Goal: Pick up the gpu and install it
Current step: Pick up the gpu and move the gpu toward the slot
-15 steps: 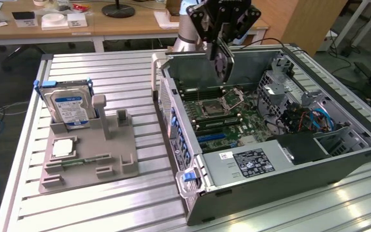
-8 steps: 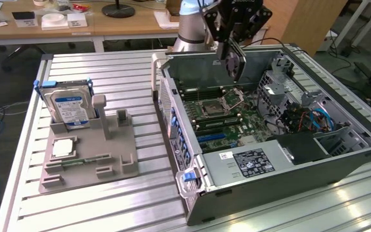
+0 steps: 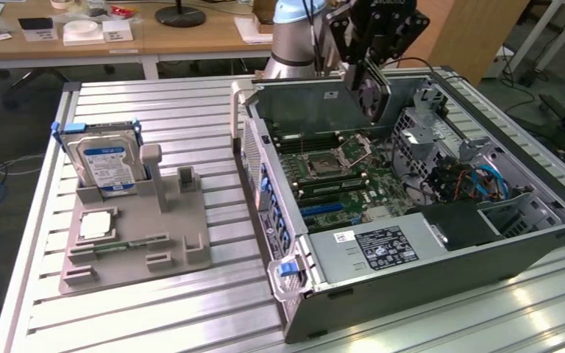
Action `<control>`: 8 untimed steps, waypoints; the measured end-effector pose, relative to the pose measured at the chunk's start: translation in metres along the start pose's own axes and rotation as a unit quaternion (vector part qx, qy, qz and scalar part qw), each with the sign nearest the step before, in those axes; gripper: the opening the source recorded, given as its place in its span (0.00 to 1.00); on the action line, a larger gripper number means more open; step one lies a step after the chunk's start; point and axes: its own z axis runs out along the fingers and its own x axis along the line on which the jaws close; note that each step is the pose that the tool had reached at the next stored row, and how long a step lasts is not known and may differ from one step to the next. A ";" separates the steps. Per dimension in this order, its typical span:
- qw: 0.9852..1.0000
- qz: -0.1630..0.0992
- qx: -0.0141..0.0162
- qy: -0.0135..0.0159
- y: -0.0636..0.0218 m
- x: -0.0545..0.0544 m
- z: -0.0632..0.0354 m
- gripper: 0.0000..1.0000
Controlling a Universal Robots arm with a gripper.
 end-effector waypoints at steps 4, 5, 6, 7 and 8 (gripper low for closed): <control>1.000 0.000 0.000 0.000 0.0001 -0.017 0.0005 0.28; 1.000 0.000 0.000 0.000 0.0001 -0.022 0.0007 0.28; 1.000 0.000 0.000 0.000 0.0002 -0.026 0.0008 0.28; 1.000 0.000 0.000 0.000 0.0002 -0.030 0.0010 0.28; 1.000 0.000 0.000 0.000 0.0003 -0.034 0.0011 0.28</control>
